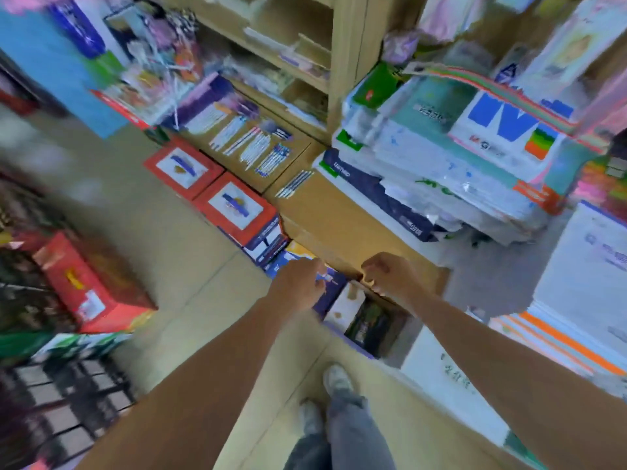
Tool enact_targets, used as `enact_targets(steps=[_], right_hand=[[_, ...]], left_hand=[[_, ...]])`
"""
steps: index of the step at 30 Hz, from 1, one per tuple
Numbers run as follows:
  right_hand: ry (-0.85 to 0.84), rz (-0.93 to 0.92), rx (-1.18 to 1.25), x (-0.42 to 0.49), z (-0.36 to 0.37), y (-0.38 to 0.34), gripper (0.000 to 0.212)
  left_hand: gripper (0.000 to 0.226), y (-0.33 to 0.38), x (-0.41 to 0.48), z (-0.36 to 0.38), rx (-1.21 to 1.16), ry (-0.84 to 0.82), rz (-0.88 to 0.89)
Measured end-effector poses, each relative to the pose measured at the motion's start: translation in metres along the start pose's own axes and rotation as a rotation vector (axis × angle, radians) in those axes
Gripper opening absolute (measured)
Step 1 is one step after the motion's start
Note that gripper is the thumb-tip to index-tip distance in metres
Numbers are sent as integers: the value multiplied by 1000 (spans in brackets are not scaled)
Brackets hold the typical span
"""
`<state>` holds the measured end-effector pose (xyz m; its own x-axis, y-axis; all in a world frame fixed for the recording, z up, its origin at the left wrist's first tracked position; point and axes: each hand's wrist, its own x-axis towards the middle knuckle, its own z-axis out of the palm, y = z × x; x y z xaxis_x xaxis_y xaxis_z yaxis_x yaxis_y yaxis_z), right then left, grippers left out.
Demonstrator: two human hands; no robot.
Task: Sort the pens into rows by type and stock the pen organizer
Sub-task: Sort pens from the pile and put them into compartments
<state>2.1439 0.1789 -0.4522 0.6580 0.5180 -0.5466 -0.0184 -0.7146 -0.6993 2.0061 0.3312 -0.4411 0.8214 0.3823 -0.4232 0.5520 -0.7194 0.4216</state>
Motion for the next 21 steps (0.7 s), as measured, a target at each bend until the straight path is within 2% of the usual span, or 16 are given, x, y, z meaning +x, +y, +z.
enact_targets(steps=[2, 7, 11, 21], right_hand=[[-32, 0, -11, 21, 25, -13, 20], [-97, 48, -26, 83, 66, -54, 16], [-92, 92, 8, 144, 85, -80, 17], [-15, 277, 92, 284, 122, -115, 19]], left_hand=[[30, -31, 12, -8, -40, -5, -32], [30, -94, 58, -34, -100, -55, -91], [29, -127, 107, -59, -125, -41, -121], [26, -186, 245, -89, -97, -150, -105]])
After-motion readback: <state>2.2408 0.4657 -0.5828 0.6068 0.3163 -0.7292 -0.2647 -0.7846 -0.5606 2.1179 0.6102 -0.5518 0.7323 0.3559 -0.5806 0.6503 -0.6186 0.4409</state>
